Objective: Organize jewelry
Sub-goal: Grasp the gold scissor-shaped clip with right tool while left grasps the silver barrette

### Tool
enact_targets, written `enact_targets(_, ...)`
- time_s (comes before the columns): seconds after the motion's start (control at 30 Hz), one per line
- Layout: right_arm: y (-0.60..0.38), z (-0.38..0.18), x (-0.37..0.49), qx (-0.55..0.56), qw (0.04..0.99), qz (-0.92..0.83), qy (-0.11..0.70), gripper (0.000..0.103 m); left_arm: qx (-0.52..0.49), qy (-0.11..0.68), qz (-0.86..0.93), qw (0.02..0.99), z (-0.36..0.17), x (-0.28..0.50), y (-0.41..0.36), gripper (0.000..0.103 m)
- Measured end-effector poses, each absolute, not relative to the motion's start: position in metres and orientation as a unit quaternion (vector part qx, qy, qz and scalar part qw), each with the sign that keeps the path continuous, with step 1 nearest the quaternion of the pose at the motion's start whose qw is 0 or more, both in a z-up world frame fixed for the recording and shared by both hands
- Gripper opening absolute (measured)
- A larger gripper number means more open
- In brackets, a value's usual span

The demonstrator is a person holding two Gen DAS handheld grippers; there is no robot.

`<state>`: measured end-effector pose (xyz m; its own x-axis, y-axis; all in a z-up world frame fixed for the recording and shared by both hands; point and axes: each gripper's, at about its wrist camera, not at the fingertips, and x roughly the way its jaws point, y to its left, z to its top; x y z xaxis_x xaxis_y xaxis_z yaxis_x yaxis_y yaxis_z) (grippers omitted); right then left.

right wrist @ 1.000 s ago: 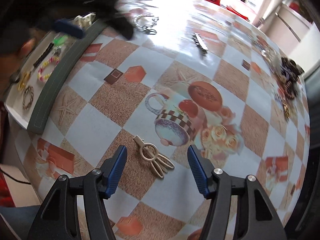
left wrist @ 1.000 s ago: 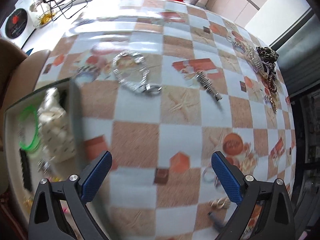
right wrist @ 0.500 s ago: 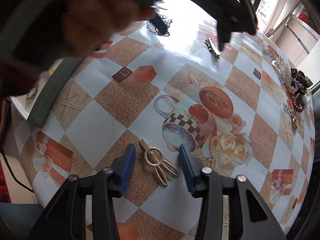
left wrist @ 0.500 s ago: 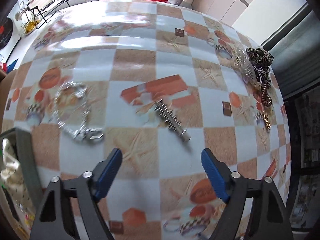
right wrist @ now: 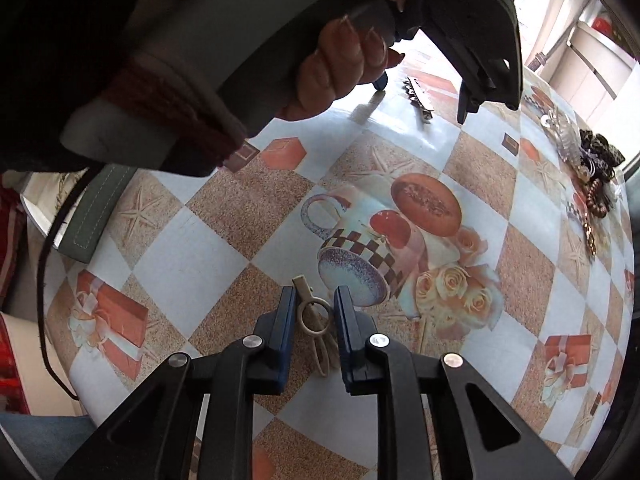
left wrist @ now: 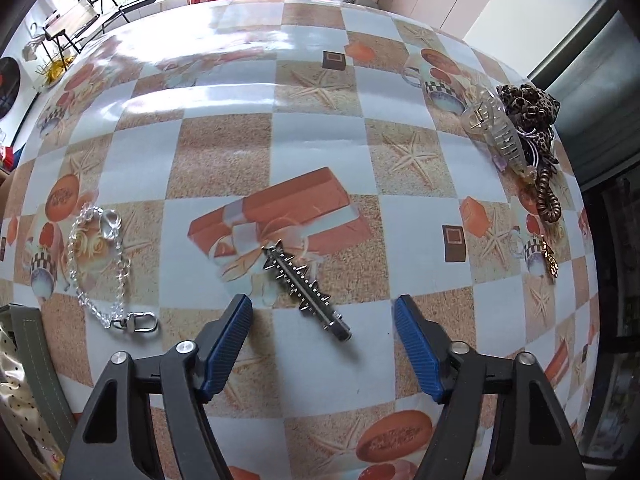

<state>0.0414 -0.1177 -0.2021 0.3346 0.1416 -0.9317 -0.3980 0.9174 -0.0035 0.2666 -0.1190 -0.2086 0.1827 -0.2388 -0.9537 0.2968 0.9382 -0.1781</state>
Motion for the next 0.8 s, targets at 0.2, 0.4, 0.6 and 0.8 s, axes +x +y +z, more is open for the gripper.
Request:
enact_targets(0.2, -0.136, -0.194, 0.046, -0.092, 0.812, 0.159, 0.554, 0.021, 0.048, 0.608, -0.162, 0.776, -0.208, 0.268, -0.129, 0.040)
enact_targets(0.4, -0.152, -0.190, 0.048, -0.068, 0.814, 0.148, 0.557, 0.021, 0.058, 0.599, -0.168, 0.781, -0.207, 0.263, -0.131, 0.015)
enact_targets(0.6, -0.162, -0.185, 0.051, -0.048, 0.815, 0.139, 0.561, 0.021, 0.052, 0.591, -0.177, 0.785, -0.200, 0.252, -0.119, 0.015)
enact_targets(0.8, -0.174, -0.180, 0.056, -0.017, 0.814, 0.126, 0.567, 0.021, 0.058, 0.585, -0.179, 0.789, -0.192, 0.234, -0.101, 0.015)
